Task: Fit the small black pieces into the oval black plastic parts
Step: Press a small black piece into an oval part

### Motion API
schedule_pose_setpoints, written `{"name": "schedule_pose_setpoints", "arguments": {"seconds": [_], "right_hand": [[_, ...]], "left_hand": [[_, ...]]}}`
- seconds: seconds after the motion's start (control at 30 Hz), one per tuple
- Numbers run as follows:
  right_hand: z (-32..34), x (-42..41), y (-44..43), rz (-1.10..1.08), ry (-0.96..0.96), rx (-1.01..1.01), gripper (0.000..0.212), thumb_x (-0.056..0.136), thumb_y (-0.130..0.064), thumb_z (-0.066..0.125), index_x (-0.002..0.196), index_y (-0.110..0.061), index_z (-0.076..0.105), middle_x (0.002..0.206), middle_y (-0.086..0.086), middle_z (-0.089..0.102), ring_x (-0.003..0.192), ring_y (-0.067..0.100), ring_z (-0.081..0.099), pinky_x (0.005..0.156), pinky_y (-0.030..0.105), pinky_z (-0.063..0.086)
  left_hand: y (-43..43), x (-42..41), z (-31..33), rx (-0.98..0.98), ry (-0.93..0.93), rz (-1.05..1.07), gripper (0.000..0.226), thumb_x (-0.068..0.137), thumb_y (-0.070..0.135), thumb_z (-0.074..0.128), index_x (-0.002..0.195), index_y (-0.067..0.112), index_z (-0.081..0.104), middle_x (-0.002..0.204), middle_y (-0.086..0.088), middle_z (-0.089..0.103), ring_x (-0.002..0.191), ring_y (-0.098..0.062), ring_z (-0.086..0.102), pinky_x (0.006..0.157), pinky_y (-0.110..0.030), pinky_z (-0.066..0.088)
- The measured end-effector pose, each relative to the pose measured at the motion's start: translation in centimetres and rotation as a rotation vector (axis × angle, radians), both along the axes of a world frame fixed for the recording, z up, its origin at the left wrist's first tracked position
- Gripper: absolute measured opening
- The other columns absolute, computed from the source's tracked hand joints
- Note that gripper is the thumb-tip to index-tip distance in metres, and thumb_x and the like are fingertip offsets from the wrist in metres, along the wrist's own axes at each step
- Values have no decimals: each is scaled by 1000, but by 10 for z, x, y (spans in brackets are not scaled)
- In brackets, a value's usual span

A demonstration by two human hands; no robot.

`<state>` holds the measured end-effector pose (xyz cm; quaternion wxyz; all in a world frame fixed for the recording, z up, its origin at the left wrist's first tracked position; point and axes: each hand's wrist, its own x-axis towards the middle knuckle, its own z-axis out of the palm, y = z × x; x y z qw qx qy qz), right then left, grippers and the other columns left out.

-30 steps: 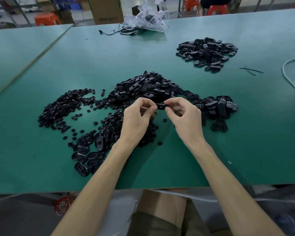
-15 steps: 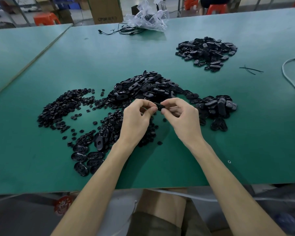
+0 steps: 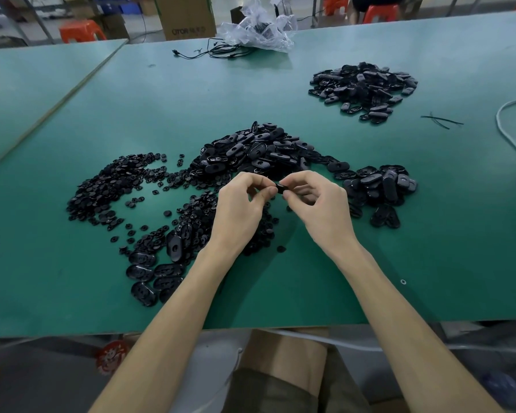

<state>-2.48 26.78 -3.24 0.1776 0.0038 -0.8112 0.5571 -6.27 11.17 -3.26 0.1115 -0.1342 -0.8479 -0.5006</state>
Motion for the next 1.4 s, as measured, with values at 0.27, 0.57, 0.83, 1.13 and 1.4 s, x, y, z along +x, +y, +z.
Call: {"name": "schedule_pose_setpoints", "arguments": {"seconds": [0.27,0.57,0.83,1.13,1.4], "right_hand": [[0,0,0,35,-18,-41,20,92,-2,75,100,-21,75,94,-9,77,90,13,75,89,37,61],[2,1,0,55,-5,-54,24,91,-4,77,99,-27,74,93,-10,77,89,13,76,89,35,62],[4,3,0,60,18,-78,23,92,-3,76,100,-24,73,92,-17,76,86,5,75,85,25,60],[2,1,-1,39,-23,-69,16,91,-8,79,103,-17,73,89,-4,77,85,16,75,88,42,62],[0,2,-1,60,-28,-55,26,94,-13,76,113,-25,63,87,-8,79,78,7,77,85,30,61]], "left_hand": [[-2,-1,-1,8,18,15,9,92,18,78,91,25,72,90,15,70,82,3,60,73,-6,41],[-1,0,1,22,68,10,18,91,16,78,91,30,66,100,10,63,89,-5,60,74,-11,43],[0,1,2,61,2,-70,21,99,17,70,119,23,73,110,7,73,93,-4,69,79,-11,47],[0,3,4,56,46,-37,22,96,16,73,116,25,71,109,13,71,98,-2,65,83,-16,51],[0,7,9,54,50,-97,24,94,10,74,117,18,75,105,8,75,96,-9,69,87,-34,56]]}}
